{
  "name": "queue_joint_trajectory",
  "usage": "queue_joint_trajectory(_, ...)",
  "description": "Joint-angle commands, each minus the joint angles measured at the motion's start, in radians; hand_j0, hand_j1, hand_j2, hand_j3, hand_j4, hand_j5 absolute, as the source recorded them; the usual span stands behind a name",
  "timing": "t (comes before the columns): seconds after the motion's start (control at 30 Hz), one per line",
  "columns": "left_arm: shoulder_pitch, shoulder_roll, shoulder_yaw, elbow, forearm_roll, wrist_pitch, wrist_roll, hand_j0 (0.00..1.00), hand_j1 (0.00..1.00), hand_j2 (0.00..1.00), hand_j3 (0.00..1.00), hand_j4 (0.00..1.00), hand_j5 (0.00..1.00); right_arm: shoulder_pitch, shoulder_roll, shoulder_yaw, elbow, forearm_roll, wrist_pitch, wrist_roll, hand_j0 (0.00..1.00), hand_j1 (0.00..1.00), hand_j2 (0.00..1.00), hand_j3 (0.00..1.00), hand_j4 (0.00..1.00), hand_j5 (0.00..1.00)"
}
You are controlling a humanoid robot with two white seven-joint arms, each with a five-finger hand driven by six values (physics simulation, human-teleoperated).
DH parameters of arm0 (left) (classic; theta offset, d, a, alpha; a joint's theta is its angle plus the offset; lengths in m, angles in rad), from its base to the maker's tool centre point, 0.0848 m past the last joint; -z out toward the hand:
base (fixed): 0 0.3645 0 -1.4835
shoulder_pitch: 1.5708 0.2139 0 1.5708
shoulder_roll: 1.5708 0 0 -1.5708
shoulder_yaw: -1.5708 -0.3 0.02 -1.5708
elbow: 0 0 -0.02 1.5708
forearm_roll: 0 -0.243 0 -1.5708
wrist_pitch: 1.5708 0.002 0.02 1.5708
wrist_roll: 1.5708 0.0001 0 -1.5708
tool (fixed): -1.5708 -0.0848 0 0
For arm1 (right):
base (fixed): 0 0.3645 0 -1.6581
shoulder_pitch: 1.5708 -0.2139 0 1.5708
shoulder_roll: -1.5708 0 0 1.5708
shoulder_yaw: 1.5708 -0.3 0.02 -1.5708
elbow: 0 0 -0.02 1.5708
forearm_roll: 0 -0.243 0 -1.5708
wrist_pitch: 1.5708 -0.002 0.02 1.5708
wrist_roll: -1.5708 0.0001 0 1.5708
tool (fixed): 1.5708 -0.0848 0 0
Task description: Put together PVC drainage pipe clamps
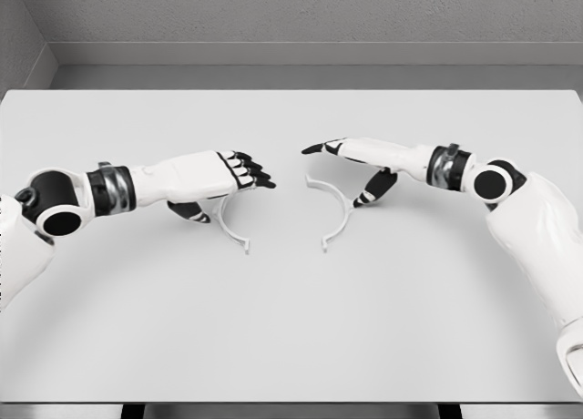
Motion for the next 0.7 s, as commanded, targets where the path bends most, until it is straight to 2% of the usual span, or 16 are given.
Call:
queue_joint_trajectory(0.0, 0.0, -0.012, -0.001, 0.0, -0.001, 0.002, 0.001, 1.0, 1.0, 1.0, 1.0, 1.0, 1.0, 0.0, 0.009, 0.001, -0.002, -0.008, 0.002, 0.0, 1.0, 1.0, 1.0, 1.0, 1.0, 1.0)
queue_joint_trajectory(0.2, -0.017, -0.007, -0.008, -0.003, -0.001, 0.002, 0.001, 1.0, 1.0, 1.0, 1.0, 1.0, 1.0, -0.002, -0.006, -0.009, -0.002, -0.008, 0.002, 0.0, 1.0, 1.0, 1.0, 1.0, 1.0, 1.0)
queue_joint_trajectory(0.3, -0.02, 0.005, 0.007, -0.003, 0.004, 0.002, 0.001, 1.0, 1.0, 1.0, 1.0, 1.0, 1.0, 0.012, -0.051, -0.038, -0.03, -0.008, 0.002, 0.0, 1.0, 1.0, 1.0, 1.0, 1.0, 1.0)
queue_joint_trajectory(0.37, -0.02, 0.031, 0.009, -0.005, 0.004, 0.002, 0.001, 1.0, 1.0, 1.0, 1.0, 1.0, 1.0, 0.021, -0.064, -0.044, -0.066, -0.01, 0.002, 0.0, 1.0, 1.0, 1.0, 1.0, 1.0, 1.0)
queue_joint_trajectory(0.43, -0.011, 0.099, 0.053, -0.008, 0.016, 0.002, 0.001, 1.0, 1.0, 1.0, 1.0, 1.0, 1.0, 0.035, -0.072, -0.044, -0.096, -0.008, 0.002, 0.0, 1.0, 1.0, 1.0, 1.0, 1.0, 1.0)
queue_joint_trajectory(0.5, -0.002, 0.234, 0.085, -0.011, 0.152, 0.002, 0.001, 1.0, 1.0, 1.0, 1.0, 1.0, 1.0, 0.051, -0.084, -0.044, -0.149, -0.008, 0.002, 0.0, 1.0, 1.0, 1.0, 1.0, 1.0, 1.0)
queue_joint_trajectory(0.53, 0.0, 0.261, 0.107, -0.011, 0.192, 0.002, -0.002, 1.0, 1.0, 1.0, 1.0, 1.0, 1.0, 0.061, -0.097, -0.042, -0.183, -0.008, 0.002, 0.0, 1.0, 1.0, 1.0, 1.0, 1.0, 1.0)
queue_joint_trajectory(0.6, 0.006, 0.275, 0.134, -0.016, 0.2, 0.002, -0.009, 1.0, 1.0, 1.0, 1.0, 1.0, 1.0, 0.098, -0.124, -0.042, -0.28, -0.008, 0.002, 0.0, 1.0, 1.0, 1.0, 1.0, 1.0, 1.0)
queue_joint_trajectory(0.67, 0.006, 0.303, 0.133, -0.068, 0.227, 0.002, -0.009, 1.0, 1.0, 1.0, 1.0, 1.0, 1.0, 0.11, -0.124, -0.039, -0.312, -0.007, 0.002, 0.0, 1.0, 1.0, 1.0, 1.0, 1.0, 1.0)
